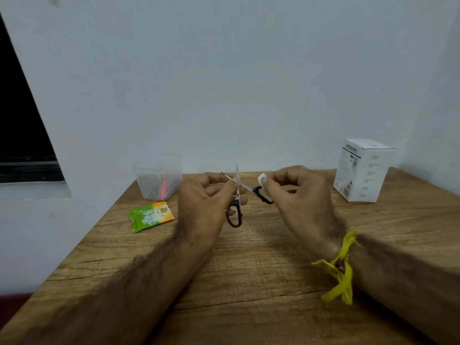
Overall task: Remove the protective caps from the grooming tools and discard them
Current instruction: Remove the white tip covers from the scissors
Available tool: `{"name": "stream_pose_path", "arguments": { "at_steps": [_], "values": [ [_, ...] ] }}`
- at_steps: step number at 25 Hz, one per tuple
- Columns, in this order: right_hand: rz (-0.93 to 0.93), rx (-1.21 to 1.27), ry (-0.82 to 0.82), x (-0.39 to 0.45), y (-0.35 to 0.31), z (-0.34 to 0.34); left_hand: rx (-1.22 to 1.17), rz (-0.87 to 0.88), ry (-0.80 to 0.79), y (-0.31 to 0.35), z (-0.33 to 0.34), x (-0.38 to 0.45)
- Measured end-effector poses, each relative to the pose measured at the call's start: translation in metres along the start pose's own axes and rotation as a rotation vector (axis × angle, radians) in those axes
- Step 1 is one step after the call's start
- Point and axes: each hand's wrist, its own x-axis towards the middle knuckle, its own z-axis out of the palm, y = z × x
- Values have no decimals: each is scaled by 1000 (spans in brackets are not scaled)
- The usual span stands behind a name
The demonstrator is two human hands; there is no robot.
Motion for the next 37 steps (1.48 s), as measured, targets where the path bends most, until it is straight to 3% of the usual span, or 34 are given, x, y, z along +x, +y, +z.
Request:
{"name": "stream_pose_path", "arguments": {
  "at_steps": [4, 11, 21, 28, 32, 37],
  "values": [
    [-357, -260, 50, 0, 16, 2, -64, -125, -131, -1, 3, -2],
    [-500, -421, 38, 8, 20, 5, -49, -83, -200, -7, 3, -4],
    [-615, -597, -56, 6, 26, 13, -59, -14, -134, -11, 4, -2],
    [-571, -458, 97, 12, 27, 12, -68, -13, -138, -11, 4, -2],
    [-538, -514, -28, 9, 33, 14, -66, -17, -139, -11, 4, -3],
    [-585, -551, -8, 9, 30, 16, -61, -11, -147, -9, 3, -4]
  ]
}}
